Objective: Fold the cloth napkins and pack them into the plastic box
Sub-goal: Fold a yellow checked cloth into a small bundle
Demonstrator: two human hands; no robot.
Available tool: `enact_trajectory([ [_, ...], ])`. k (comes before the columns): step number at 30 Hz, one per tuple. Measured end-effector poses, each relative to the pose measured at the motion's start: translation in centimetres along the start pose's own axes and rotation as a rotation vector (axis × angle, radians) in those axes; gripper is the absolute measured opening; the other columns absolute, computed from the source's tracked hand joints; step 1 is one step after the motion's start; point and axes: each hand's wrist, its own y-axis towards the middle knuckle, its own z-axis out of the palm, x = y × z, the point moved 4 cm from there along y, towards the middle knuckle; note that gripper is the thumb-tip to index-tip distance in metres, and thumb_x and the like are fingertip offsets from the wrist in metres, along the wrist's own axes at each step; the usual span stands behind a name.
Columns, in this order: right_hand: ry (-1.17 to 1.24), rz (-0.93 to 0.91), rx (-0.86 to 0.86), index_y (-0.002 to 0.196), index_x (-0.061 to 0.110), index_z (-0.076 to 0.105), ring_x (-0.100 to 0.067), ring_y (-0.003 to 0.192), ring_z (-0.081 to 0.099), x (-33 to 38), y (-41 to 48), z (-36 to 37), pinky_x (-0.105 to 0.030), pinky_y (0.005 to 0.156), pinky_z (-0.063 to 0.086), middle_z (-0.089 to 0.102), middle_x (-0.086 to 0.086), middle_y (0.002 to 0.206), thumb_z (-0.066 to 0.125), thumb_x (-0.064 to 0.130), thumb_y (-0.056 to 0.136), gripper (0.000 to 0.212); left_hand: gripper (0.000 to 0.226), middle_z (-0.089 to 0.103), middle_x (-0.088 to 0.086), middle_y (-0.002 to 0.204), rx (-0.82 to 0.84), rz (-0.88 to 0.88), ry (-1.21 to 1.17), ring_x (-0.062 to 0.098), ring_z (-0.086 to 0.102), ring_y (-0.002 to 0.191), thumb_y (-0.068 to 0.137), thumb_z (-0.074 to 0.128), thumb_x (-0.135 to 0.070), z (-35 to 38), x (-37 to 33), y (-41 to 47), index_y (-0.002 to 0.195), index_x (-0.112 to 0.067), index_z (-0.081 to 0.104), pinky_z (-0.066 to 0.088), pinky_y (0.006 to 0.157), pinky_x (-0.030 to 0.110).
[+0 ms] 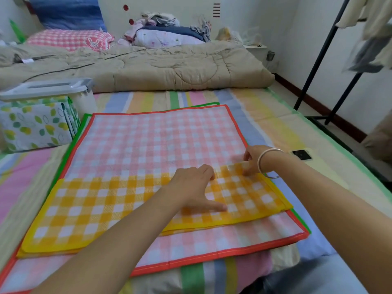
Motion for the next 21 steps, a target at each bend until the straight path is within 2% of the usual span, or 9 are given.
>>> enact_trajectory([
  [3, 0.003, 0.006, 0.028, 0.085, 0.019, 0.058, -0.018, 0.072, 0.052, -0.4, 0.0, -0.3, -0.027, 0.058, 0.041, 0.059, 0.0, 0.085, 0.071, 0.047, 0.081, 0.031, 0.092, 0.048, -0.017, 0.137, -0.004, 0.005, -0.016, 0.015, 0.055, 0.111, 0.067, 0.054, -0.091, 0.2, 0.0, -0.2, 0.133, -0.028, 0.041, 0.046, 0.082, 0.037],
  [6, 0.194, 0.02, -0.037, 0.076, 0.025, 0.041, -0.014, 0.066, 0.044, -1.2, -0.7, -0.7, -0.026, 0.056, 0.033, 0.044, 0.005, 0.078, 0.066, 0.047, 0.086, 0.035, 0.097, 0.047, -0.016, 0.14, 0.009, -0.013, -0.011, 0.016, 0.052, 0.116, 0.066, 0.053, -0.092, 0.4, 0.0, -0.3, 0.138, -0.028, 0.038, 0.046, 0.087, 0.038],
  [9, 0.393, 0.071, -0.036, 0.077, 0.017, 0.044, -0.018, 0.062, 0.044, -2.0, -1.8, -0.6, -0.028, 0.055, 0.033, 0.045, -0.003, 0.075, 0.06, 0.053, 0.088, 0.041, 0.103, 0.044, -0.016, 0.144, 0.001, -0.025, -0.024, 0.017, 0.05, 0.119, 0.065, 0.053, -0.092, 0.5, -0.3, -0.3, 0.143, -0.028, 0.034, 0.043, 0.089, 0.038],
  [11, 0.478, 0.113, 0.054, 0.093, 0.013, 0.051, -0.021, 0.066, 0.053, -2.5, -2.8, 0.1, -0.029, 0.057, 0.043, 0.051, -0.005, 0.081, 0.058, 0.055, 0.089, 0.042, 0.108, 0.042, -0.016, 0.147, -0.008, -0.023, -0.018, 0.017, 0.048, 0.122, 0.065, 0.052, -0.093, 0.6, -0.4, -0.3, 0.147, -0.028, 0.028, 0.042, 0.091, 0.038],
  [14, 0.767, 0.138, 0.178, 0.108, 0.009, 0.058, -0.031, 0.084, 0.065, -2.8, -4.0, 1.2, -0.039, 0.075, 0.058, 0.066, -0.014, 0.102, 0.069, 0.05, 0.083, 0.049, 0.11, 0.04, -0.014, 0.149, -0.02, -0.014, -0.009, 0.018, 0.047, 0.124, 0.065, 0.052, -0.093, 0.6, -0.6, -0.3, 0.149, -0.027, 0.025, 0.041, 0.093, 0.038],
  [17, 1.151, 0.072, 0.218, 0.118, -0.002, 0.061, -0.033, 0.089, 0.055, -1.7, -4.5, 1.2, -0.055, 0.105, 0.042, 0.064, -0.022, 0.107, 0.09, 0.054, 0.042, 0.099, 0.113, 0.037, -0.013, 0.151, -0.048, -0.018, 0.0, 0.019, 0.046, 0.125, 0.064, 0.05, -0.094, 0.8, -0.5, -0.2, 0.151, -0.027, 0.023, 0.041, 0.094, 0.039],
  [18, 1.248, 0.03, 0.223, 0.115, -0.001, 0.062, -0.031, 0.088, 0.055, -0.9, -4.7, 0.8, -0.054, 0.103, 0.044, 0.064, -0.017, 0.103, 0.087, 0.056, 0.042, 0.097, 0.114, 0.036, -0.013, 0.153, -0.059, -0.018, 0.016, 0.019, 0.046, 0.125, 0.064, 0.05, -0.095, 0.8, -0.6, -0.4, 0.151, -0.027, 0.024, 0.042, 0.094, 0.04],
  [19, 1.318, -0.029, 0.248, 0.107, 0.004, 0.065, -0.03, 0.082, 0.058, 0.4, -5.2, 0.1, -0.048, 0.093, 0.051, 0.065, -0.012, 0.096, 0.079, 0.057, 0.052, 0.078, 0.112, 0.034, -0.013, 0.154, -0.084, -0.016, 0.017, 0.02, 0.046, 0.125, 0.063, 0.05, -0.095, 0.9, -0.4, -0.3, 0.15, -0.028, 0.027, 0.044, 0.093, 0.04],
  [21, 1.386, -0.136, 0.283, 0.091, 0.015, 0.061, -0.022, 0.065, 0.058, 3.1, -5.9, -0.9, -0.032, 0.063, 0.054, 0.064, -0.003, 0.079, 0.063, 0.056, 0.075, 0.044, 0.108, 0.031, -0.014, 0.157, -0.149, -0.005, -0.019, 0.019, 0.046, 0.13, 0.063, 0.051, -0.093, 1.0, -0.2, -0.3, 0.149, -0.032, 0.03, 0.046, 0.096, 0.037],
])
